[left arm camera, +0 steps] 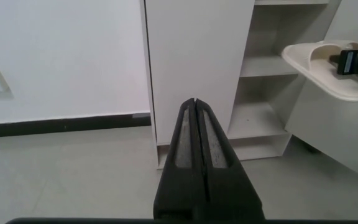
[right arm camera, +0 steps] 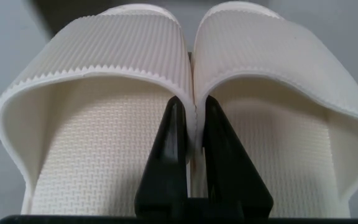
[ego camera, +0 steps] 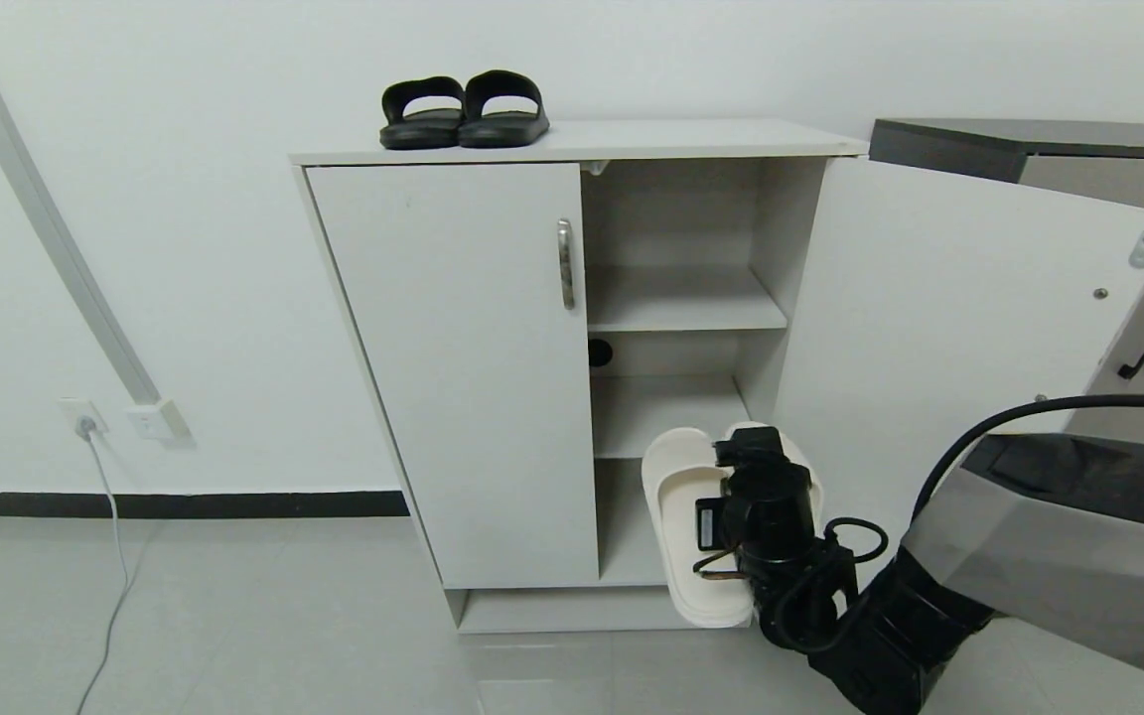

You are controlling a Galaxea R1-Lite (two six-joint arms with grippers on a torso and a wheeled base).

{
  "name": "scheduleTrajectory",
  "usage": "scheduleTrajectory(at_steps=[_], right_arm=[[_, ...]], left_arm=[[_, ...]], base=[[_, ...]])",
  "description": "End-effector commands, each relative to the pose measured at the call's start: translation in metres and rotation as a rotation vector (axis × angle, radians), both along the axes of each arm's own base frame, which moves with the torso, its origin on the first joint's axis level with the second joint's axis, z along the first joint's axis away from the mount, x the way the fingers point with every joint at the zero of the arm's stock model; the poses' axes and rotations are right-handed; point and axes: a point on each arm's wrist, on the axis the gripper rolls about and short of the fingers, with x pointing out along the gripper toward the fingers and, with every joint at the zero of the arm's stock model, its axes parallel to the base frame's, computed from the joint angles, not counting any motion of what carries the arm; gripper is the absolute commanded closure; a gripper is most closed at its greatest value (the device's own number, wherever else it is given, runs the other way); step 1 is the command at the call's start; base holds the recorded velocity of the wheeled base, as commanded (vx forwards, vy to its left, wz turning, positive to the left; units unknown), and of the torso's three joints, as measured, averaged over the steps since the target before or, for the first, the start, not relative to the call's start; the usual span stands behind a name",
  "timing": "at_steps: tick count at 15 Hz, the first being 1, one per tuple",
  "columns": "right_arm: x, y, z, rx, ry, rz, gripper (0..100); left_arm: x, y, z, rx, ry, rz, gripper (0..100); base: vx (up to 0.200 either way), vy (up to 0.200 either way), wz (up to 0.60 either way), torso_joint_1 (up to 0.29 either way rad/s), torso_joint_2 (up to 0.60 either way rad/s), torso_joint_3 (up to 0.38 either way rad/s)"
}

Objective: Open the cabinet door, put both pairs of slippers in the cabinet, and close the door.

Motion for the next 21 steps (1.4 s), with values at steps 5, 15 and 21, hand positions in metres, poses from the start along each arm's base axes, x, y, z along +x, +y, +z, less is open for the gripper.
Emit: scheduleTrajectory(at_steps=[5,15,21], right_arm=[[0.004,0.029,-0.005,0.041,-0.003,0.042,100],[0.007,0.031,-0.008,0.037,0.02,-0.007,100],[0.009,0.031,-0.017,0.029,0.027,-0.013,100]], left_arm=[[0.0,0.0,0.0,0.002,0.001,0.0,100],[0.0,0.0,0.0,-0.003,0.001,0.005,100],[0.0,0.0,0.0,0.003,0.001,0.005,100]], base=[[0.0,0.0,0.0,0.0,0.0,0.0],[0.0,-0.04,0.0,0.0,0.0,0.0],[0.0,0.0,0.0,0.0,0.0,0.0]])
